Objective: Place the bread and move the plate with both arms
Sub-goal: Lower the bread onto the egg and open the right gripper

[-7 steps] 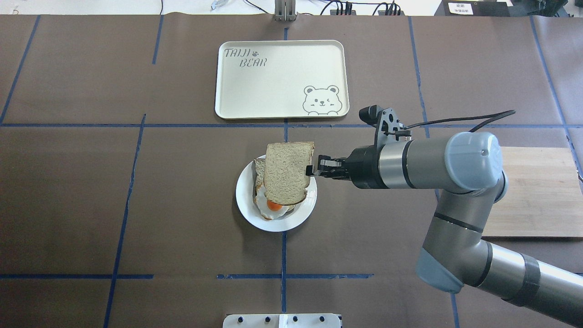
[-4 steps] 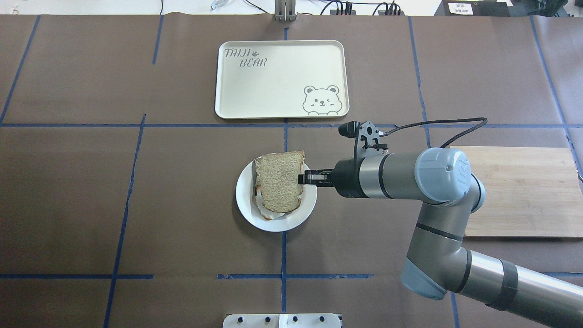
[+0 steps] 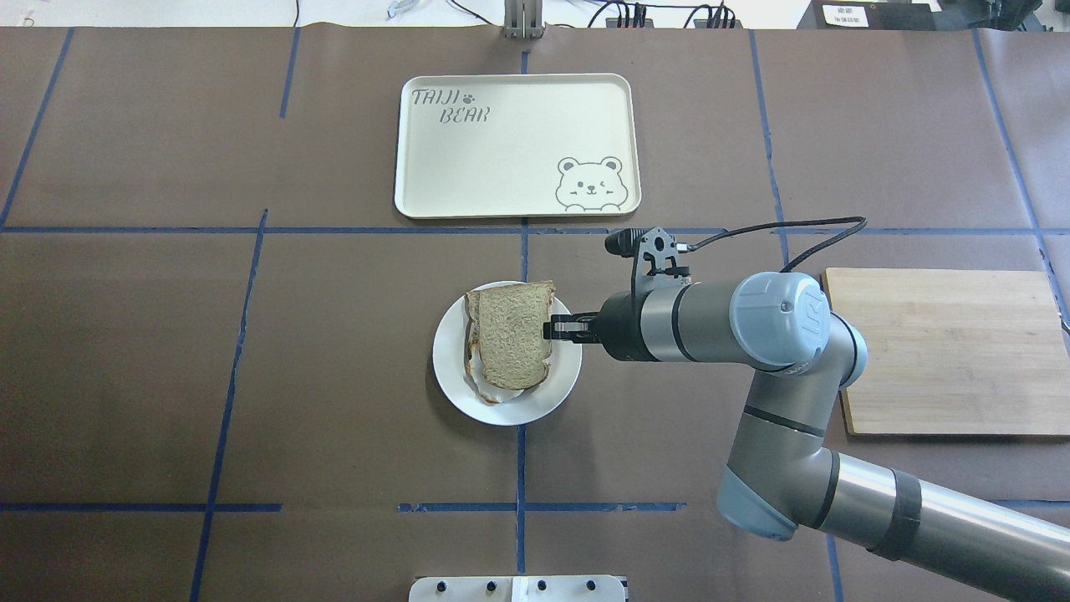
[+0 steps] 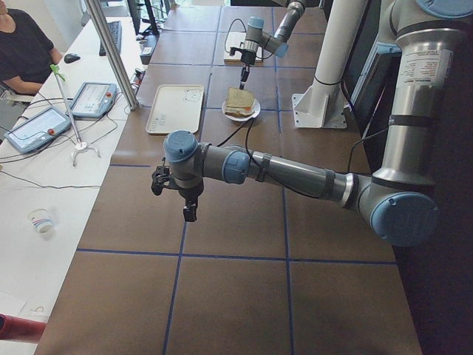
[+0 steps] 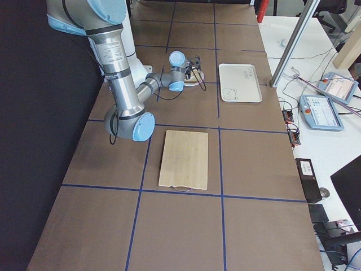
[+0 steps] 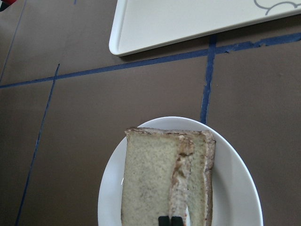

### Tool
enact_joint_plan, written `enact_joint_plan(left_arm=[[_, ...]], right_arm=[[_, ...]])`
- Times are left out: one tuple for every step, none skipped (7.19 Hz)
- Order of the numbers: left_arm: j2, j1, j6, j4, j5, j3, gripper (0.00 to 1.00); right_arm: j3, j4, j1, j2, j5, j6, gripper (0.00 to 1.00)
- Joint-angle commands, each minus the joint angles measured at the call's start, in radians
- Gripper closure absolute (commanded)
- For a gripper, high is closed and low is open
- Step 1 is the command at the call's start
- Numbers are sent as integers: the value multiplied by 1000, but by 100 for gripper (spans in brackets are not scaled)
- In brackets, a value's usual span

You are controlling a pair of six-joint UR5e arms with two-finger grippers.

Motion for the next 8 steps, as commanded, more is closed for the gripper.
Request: enact_joint_plan(left_arm=[[0,0,0,0,0,1,0],[0,0,0,0,0,-1,0],[-2,0,-2,2,0,-1,0],[-8,0,-2,2,0,-1,0],[-12,0,-2,3,2,-1,0],[-14,0,-14,3,0,-3,0],[-21,0,-46,2,0,-7,0],[-21,0,-46,0,0,-10,0]], right_arm=[[-52,-1,-2,35,-2,-7,100],[-57,-1,-11,34,-3,-7,100],[-69,2,-14,31,0,-22,100],[-68,3,-17,25,3,-29,100],[-69,3,-19,23,3,-37,97],[-68,2,-20,26,4,-36,70],[-68,2,-20,29,1,-34,10],[-58,-10,-11,35,4,-24,0]])
